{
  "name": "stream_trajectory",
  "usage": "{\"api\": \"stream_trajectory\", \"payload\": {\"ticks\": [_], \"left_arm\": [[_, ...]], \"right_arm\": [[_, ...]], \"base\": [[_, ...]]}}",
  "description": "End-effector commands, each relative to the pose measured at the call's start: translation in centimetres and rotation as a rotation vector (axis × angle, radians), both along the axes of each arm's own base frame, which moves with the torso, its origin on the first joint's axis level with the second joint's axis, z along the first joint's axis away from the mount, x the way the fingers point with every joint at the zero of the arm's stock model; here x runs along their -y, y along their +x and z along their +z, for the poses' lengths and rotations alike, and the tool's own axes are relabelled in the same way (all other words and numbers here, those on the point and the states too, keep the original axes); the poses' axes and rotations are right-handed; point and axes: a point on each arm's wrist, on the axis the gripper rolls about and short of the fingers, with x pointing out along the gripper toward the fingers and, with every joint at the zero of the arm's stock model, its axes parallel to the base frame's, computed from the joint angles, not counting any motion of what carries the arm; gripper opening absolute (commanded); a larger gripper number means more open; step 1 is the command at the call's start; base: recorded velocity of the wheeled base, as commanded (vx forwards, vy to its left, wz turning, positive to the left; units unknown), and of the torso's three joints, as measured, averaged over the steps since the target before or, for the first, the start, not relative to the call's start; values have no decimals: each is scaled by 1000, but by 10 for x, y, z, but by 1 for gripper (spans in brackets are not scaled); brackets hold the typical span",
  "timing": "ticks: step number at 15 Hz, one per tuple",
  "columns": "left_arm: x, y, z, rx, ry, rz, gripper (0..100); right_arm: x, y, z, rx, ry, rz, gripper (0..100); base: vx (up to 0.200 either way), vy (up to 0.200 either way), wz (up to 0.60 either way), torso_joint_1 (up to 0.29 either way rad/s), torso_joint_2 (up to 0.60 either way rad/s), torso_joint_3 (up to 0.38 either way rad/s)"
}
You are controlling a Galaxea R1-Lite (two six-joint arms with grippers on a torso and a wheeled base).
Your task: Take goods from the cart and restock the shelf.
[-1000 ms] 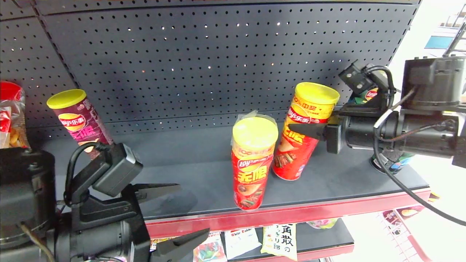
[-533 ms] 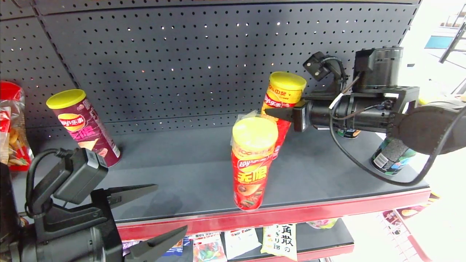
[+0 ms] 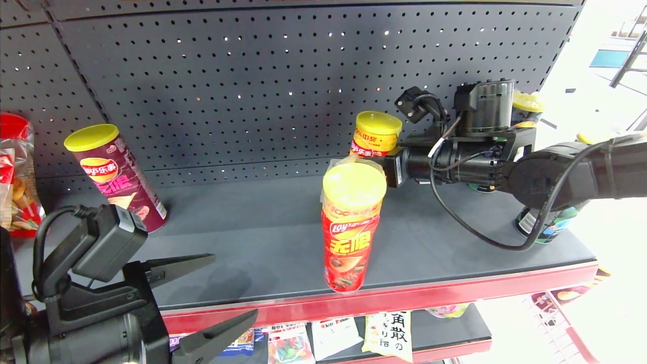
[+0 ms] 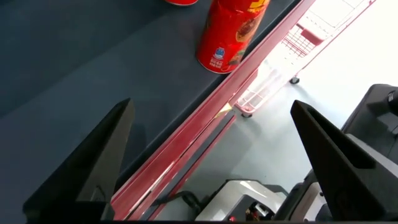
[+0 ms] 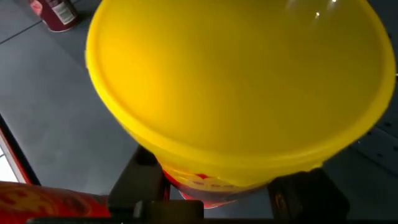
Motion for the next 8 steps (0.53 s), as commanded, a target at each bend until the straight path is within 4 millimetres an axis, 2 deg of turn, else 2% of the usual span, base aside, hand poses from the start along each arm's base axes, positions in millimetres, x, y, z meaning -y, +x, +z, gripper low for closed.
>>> {"api": "stream_trajectory", "payload": {"ticks": [1, 5, 6, 8], "left_arm": [[1, 1, -1, -4, 2, -1, 100], [1, 1, -1, -4, 2, -1, 100], [1, 1, -1, -4, 2, -1, 100], [1, 1, -1, -5, 3, -1, 100]], "right_arm": [[-3, 2, -3, -4, -3, 5, 0], [-6, -1, -5, -11, -7, 14, 0], [-6, -2, -3, -9, -5, 14, 100], [-6, -5, -2, -6, -5, 14, 100]], "base": [[0, 0, 0, 0, 0, 0], [0, 0, 0, 0, 0, 0], [0, 0, 0, 0, 0, 0], [0, 0, 0, 0, 0, 0]]}}
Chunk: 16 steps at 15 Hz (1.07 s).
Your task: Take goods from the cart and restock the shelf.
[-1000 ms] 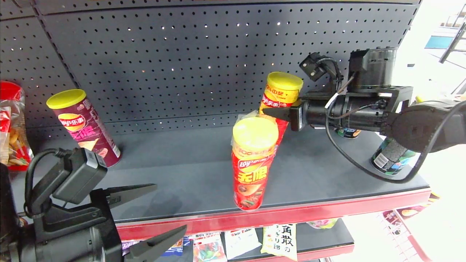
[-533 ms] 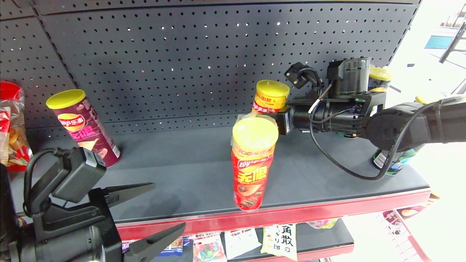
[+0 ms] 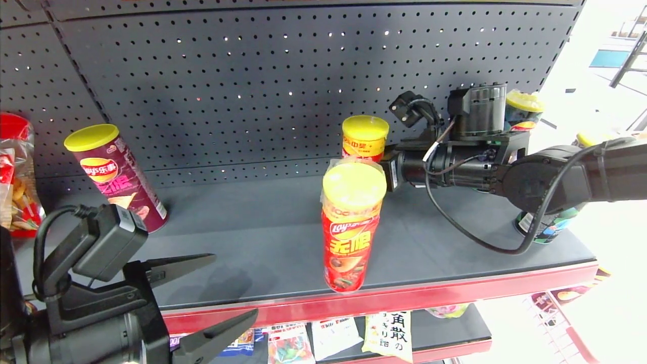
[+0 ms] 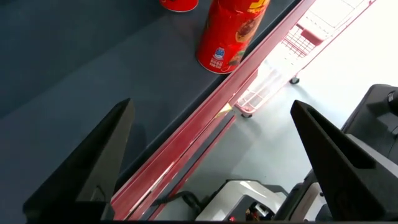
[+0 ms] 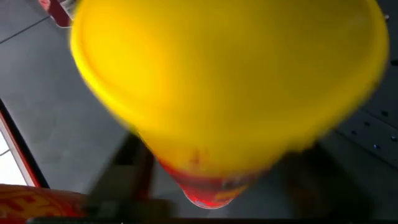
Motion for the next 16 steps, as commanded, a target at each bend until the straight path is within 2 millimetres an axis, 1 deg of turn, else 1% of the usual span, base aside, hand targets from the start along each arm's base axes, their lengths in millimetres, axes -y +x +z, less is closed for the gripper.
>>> {"api": "stream_trajectory", "payload": {"ticks": [1, 3, 4, 5, 6, 8, 10, 13, 15, 16], "left_arm": [[1, 1, -1, -2, 3, 0, 100], [1, 1, -1, -3, 5, 2, 100], [1, 1, -2, -1, 12, 12, 100], [1, 2, -2, -1, 15, 18, 100], [2, 4, -4, -6, 28, 35, 100], [5, 8, -8, -24, 45, 35, 100], [9, 14, -12, -43, 63, 43, 100], [16, 24, -24, -89, 108, 35, 100], [19, 31, -32, -126, 135, 42, 100], [21, 34, -34, -135, 143, 42, 100]], "right_arm": [[0, -8, 5, 7, 3, 7, 100], [8, -20, 7, -1, 2, 4, 100], [13, -30, 9, -11, 6, -1, 100], [16, -35, 10, -18, 8, -5, 100], [23, -47, 10, -29, 7, -31, 100], [37, -62, 11, -38, 3, -97, 100], [55, -81, 5, -57, -22, -163, 100], [81, -129, -2, -67, -31, -177, 100], [96, -163, -22, -103, -61, -167, 100], [101, -174, -26, -104, -62, -165, 100]], "base": [[0, 0, 0, 0, 0, 0], [0, 0, 0, 0, 0, 0], [0, 0, 0, 0, 0, 0], [0, 0, 0, 0, 0, 0], [0, 0, 0, 0, 0, 0], [0, 0, 0, 0, 0, 0], [0, 0, 0, 0, 0, 0], [0, 0, 0, 0, 0, 0], [0, 0, 0, 0, 0, 0], [0, 0, 0, 0, 0, 0]]}}
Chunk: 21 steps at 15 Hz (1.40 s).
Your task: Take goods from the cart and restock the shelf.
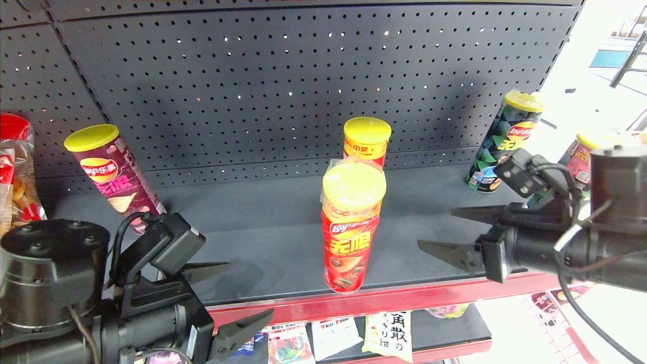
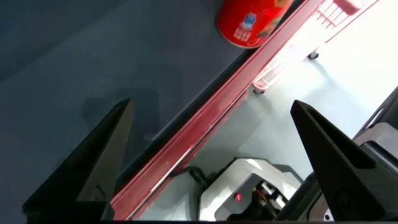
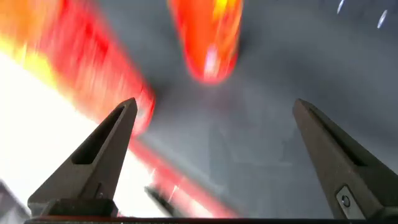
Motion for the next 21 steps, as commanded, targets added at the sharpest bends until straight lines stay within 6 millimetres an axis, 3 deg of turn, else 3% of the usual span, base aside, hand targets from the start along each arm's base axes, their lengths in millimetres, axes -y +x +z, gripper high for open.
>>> {"api": "stream_trajectory", "payload": {"ticks": [1, 4, 9, 21], "left_arm": [[9, 14, -11, -50, 36, 1, 100], [20, 35, -10, -52, 43, 11, 100], [39, 61, -17, -37, 90, -21, 100], [60, 81, -24, -44, 97, -47, 100]], "right_arm": [[22, -45, 0, 48, 21, 1, 100], [30, -62, 3, 89, 40, 1, 100], [33, -64, 9, 119, 44, -35, 100], [36, -63, 12, 131, 50, -58, 100]], "base": [[0, 0, 0, 0, 0, 0], [0, 0, 0, 0, 0, 0], [0, 0, 0, 0, 0, 0], [0, 0, 0, 0, 0, 0]]}}
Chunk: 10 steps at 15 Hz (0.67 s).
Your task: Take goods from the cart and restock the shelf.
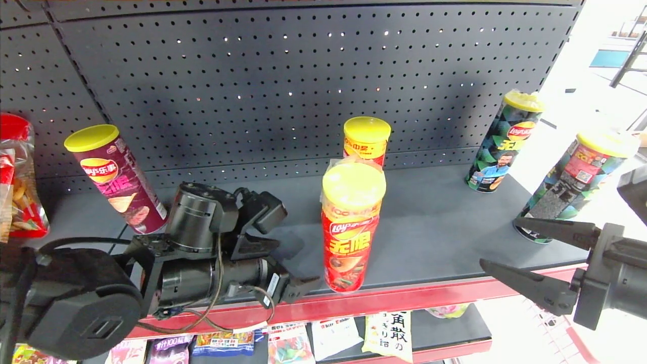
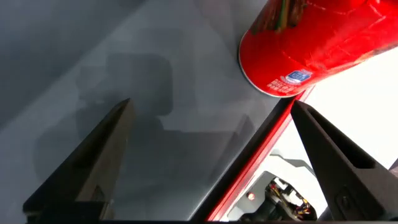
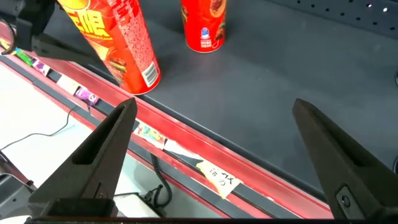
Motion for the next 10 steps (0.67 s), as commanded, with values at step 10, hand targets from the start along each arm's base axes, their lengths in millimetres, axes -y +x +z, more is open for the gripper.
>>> {"api": "stream_trajectory", "payload": {"ticks": [10], "left_arm": [[12, 10, -2, 3, -2, -13, 100]], "right_arm": [[1, 1, -1, -5, -1, -7, 100]], "base": [[0, 0, 0, 0, 0, 0]]}}
